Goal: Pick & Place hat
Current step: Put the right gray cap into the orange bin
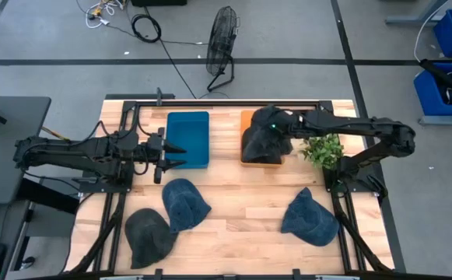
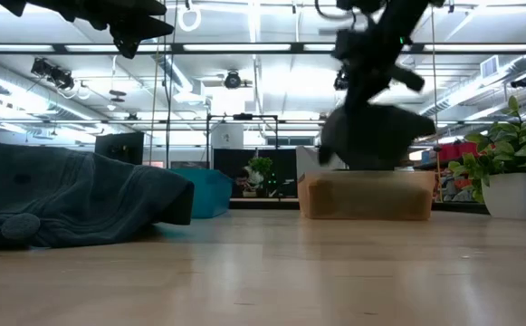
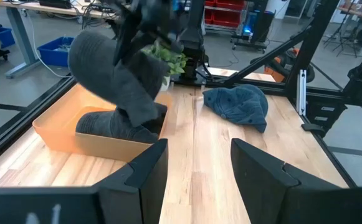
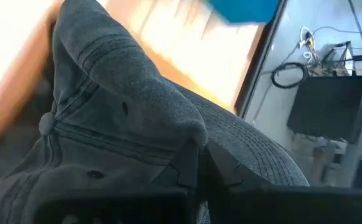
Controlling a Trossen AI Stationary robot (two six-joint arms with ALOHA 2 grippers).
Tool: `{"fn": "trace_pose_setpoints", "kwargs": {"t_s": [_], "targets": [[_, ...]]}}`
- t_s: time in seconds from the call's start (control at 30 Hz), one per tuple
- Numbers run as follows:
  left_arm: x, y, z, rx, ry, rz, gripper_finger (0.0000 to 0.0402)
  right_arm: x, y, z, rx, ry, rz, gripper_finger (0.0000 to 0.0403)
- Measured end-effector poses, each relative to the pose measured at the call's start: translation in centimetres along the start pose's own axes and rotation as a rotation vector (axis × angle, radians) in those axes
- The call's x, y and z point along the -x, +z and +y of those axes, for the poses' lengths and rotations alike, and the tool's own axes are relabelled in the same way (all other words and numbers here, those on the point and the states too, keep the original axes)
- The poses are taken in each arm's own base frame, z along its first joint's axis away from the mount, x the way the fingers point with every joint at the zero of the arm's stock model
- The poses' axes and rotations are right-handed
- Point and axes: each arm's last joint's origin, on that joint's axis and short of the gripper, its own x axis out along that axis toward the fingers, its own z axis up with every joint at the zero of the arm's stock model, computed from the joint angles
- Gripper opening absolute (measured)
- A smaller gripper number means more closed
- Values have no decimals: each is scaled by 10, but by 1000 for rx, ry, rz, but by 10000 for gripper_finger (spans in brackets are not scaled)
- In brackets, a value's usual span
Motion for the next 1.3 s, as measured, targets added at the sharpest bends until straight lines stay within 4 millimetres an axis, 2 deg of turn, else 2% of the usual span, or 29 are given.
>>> {"fn": "trace_pose_setpoints", "kwargs": {"t_s": [0.2,0.33,0.43,0.57,0.77,0.9,1.03,1.3], "targets": [[0,0,0,0,0,3,179,-33,-15,18,7,23,-26,8],[0,0,0,0,1,3,179,-37,-16,20,93,-16,-3,8],[0,0,0,0,1,3,179,-30,-13,10,99,-65,9,8],[0,0,0,0,1,2,179,-14,-4,-6,55,-75,-82,8],[0,0,0,0,1,2,179,14,3,-29,-151,-40,-178,8],[0,0,0,0,1,2,179,17,-3,-31,-280,14,-153,8],[0,0,0,0,1,3,179,8,-9,-23,-322,60,-111,8],[0,0,0,-1,1,5,179,-31,-21,6,-233,105,-129,8]]}}
